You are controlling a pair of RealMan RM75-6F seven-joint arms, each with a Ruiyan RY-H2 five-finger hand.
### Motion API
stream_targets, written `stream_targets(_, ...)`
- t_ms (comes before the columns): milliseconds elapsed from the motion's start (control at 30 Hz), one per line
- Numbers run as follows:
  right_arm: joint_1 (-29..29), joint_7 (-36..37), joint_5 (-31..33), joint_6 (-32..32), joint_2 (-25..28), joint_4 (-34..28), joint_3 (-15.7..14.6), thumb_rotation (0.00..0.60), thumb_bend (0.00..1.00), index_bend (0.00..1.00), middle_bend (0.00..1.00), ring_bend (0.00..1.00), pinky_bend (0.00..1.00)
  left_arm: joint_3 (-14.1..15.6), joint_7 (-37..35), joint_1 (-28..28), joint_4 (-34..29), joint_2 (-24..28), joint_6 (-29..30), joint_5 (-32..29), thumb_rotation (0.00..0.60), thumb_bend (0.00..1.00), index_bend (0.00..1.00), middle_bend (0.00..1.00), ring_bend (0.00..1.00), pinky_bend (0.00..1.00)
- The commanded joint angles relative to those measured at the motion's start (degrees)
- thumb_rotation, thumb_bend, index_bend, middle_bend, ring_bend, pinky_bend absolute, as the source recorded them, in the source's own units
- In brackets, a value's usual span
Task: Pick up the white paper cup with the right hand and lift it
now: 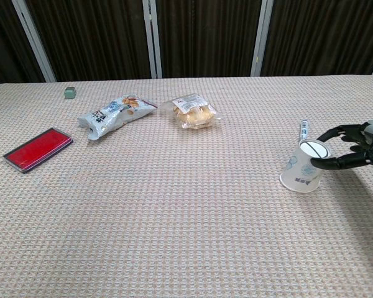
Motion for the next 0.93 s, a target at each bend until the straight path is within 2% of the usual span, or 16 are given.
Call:
stream_targets(33, -0.63, -0.63, -0.16, 0.41, 0.73, -1.04, -0.53, 0.600, 0.18, 0.37, 0.04, 0.00, 0.00, 0.01, -0.02, 0.02, 0.02, -0.01, 0.03, 0.02, 0.600, 0.14, 0.00, 0.00, 0.00, 0.00)
stream_targets(333, -1.99, -1.91, -4.28, 2.03, 3.59, -4.76, -2.12, 0.600, 0.17, 0.21, 0.00, 0.00, 0.00, 0.03, -0.02, 0.04, 0.05, -0.02, 0.07, 0.05, 0.600, 0.14, 0.00, 0.00, 0.00, 0.00)
stream_targets(567, -2.68, -4.25, -9.60, 5.43, 8.00, -8.46, -1.82, 0.600, 0.12, 0.17, 0.00, 0.00, 0.00, 0.01, 0.00, 0.05, 0.03, -0.01, 0.05, -0.01, 0.600, 0.14, 0.00, 0.00, 0.00, 0.00)
stream_targets(733, -3.27, -11.18, -17.24, 9.25, 16.03, -6.83, -3.00, 0.600, 0.08, 0.15, 0.00, 0.00, 0.00, 0.01, 0.01, 0.15, 0.13, -0.11, 0.23, 0.01, 0.600, 0.14, 0.00, 0.00, 0.00, 0.00)
stream_targets(833, -4.28, -14.74, -22.48, 12.04, 20.27, -3.71, -4.65, 0.600, 0.07, 0.13, 0.00, 0.00, 0.00, -0.04, 0.15, 0.10, 0.15, -0.13, 0.15, -0.10, 0.600, 0.14, 0.00, 0.00, 0.00, 0.00)
stream_targets(933, -5.54, -16.26, -23.84, 12.89, 22.70, -2.85, -6.12, 0.600, 0.05, 0.10, 0.00, 0.00, 0.00, -0.10, 0.50, 0.10, 0.06, -0.19, 0.13, -0.24, 0.600, 0.14, 0.00, 0.00, 0.00, 0.00)
